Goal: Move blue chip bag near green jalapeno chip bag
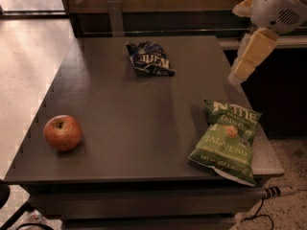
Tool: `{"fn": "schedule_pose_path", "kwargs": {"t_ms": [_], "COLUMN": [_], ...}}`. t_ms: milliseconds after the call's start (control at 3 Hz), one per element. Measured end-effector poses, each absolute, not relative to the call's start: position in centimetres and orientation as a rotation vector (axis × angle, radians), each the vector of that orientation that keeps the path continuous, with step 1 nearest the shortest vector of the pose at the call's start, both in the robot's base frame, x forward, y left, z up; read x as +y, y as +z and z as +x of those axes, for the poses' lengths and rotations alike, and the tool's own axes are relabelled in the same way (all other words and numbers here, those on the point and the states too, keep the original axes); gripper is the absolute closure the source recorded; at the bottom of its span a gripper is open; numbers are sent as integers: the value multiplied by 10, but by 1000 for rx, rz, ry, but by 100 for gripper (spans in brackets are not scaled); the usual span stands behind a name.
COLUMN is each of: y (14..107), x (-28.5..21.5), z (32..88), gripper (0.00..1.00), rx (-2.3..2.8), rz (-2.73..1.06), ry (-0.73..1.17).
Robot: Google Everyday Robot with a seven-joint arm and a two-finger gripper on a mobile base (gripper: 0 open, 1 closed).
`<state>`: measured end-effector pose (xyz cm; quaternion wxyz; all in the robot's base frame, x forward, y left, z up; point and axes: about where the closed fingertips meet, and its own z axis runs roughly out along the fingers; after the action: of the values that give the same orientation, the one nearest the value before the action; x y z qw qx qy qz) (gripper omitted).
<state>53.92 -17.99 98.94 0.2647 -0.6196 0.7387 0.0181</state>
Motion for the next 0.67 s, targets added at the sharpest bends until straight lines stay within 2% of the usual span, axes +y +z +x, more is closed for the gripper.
{"fn": "schedule_pose_path", "kwargs": {"t_ms": [667], "y": [943], "x": [-145], "z": [604], "gripper": [0], "rx": [1894], "rz": [-1565], "ry": [170]}}
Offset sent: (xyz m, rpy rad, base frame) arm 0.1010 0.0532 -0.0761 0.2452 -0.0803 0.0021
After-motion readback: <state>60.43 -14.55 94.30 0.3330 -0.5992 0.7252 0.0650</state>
